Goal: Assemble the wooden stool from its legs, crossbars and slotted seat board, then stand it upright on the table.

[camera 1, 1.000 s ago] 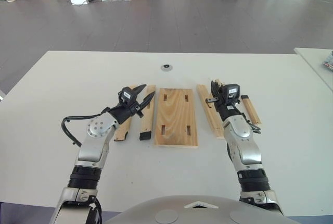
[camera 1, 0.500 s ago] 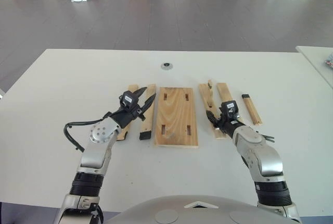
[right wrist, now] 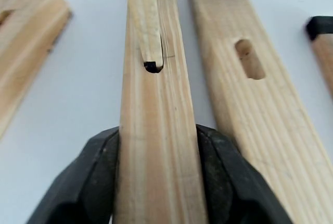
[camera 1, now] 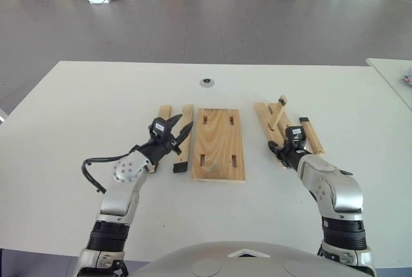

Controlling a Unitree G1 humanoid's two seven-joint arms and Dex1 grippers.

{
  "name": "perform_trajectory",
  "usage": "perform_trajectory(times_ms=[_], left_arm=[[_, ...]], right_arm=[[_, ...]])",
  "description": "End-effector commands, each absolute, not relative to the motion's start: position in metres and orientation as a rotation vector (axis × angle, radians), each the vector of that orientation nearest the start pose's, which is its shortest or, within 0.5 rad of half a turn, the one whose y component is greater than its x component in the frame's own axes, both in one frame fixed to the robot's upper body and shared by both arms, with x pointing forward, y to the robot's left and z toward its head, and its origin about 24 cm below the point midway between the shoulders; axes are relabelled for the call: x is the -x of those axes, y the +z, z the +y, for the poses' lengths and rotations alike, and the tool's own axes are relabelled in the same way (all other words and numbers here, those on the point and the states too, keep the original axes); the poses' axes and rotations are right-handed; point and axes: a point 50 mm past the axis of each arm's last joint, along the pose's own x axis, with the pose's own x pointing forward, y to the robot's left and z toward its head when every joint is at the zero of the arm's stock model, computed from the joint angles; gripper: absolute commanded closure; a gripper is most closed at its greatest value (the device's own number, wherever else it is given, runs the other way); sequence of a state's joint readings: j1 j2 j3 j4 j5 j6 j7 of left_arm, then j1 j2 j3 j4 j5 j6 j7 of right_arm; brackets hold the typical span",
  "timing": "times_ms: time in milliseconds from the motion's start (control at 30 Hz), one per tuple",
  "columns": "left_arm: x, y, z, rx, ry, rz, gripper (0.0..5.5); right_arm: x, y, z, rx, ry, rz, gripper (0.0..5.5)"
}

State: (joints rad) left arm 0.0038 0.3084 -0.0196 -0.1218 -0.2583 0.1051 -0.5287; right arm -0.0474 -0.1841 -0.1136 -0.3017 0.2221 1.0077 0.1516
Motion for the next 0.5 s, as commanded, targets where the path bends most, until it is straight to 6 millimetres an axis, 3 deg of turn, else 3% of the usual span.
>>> perform_trajectory(times_ms=[33,100,233,400,500], left_arm=[[-0.265,0.108,0.186,0.088,-0.643,-0.063,3.38],[-0.271,0.129,0.187,0.204,-0.746,-0.08,3.38],[-0.27,0.179,0.169,0.53,-1.123,-0.048,3.2],[-0.272,0.218,0.169,0.76,-1.284,-0.062,2.42],[-0.276,0.228,0.172,0.774,-1.266,-0.077,1.95]], right_arm=[[-0.264,0.098,-0.178,-0.232,0.339,0.36,3.41],[-0.266,0.127,-0.167,-0.323,0.5,0.252,3.41],[-0.257,0.18,-0.145,-0.485,0.872,0.078,3.41],[-0.243,0.198,-0.144,-0.565,1.095,0.06,3.41],[-0.233,0.2,-0.14,-0.588,1.194,0.082,3.41]])
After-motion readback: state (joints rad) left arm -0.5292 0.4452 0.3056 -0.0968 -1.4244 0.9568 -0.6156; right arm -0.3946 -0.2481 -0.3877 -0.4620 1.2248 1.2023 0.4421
